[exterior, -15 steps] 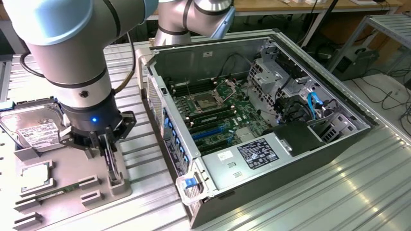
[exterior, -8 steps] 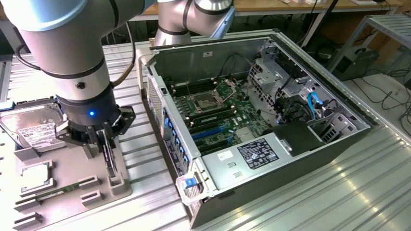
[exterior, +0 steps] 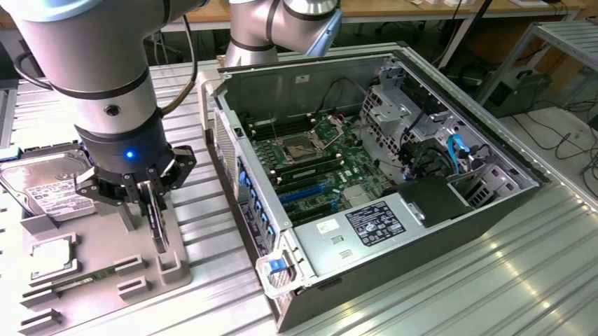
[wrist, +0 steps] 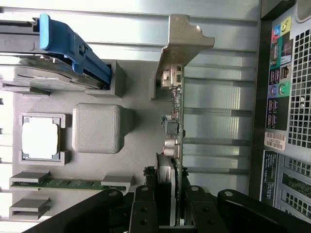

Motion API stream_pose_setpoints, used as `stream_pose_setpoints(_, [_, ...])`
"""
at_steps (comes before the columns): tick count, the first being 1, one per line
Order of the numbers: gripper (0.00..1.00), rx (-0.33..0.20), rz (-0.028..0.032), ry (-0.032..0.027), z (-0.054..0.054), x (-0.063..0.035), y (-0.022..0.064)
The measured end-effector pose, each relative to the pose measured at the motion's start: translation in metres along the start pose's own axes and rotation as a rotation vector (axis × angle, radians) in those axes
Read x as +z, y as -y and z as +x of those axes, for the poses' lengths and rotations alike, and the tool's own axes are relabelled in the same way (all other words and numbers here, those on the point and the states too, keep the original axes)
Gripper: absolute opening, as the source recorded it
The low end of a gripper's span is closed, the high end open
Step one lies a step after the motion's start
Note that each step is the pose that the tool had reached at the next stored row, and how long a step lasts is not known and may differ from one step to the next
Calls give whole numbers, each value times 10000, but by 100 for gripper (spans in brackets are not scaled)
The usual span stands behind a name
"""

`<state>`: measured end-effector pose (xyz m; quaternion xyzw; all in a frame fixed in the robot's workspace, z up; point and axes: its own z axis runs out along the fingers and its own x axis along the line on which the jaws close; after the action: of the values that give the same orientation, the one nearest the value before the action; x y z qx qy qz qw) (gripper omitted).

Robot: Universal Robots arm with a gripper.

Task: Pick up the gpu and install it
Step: 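Pick up the gpu and move the gpu toward the slot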

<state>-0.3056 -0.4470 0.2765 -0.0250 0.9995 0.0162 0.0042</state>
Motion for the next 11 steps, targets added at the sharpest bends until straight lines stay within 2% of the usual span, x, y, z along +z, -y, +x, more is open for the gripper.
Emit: stream_pose_setpoints(11, [27,1,-5,-1,0,-25,-1])
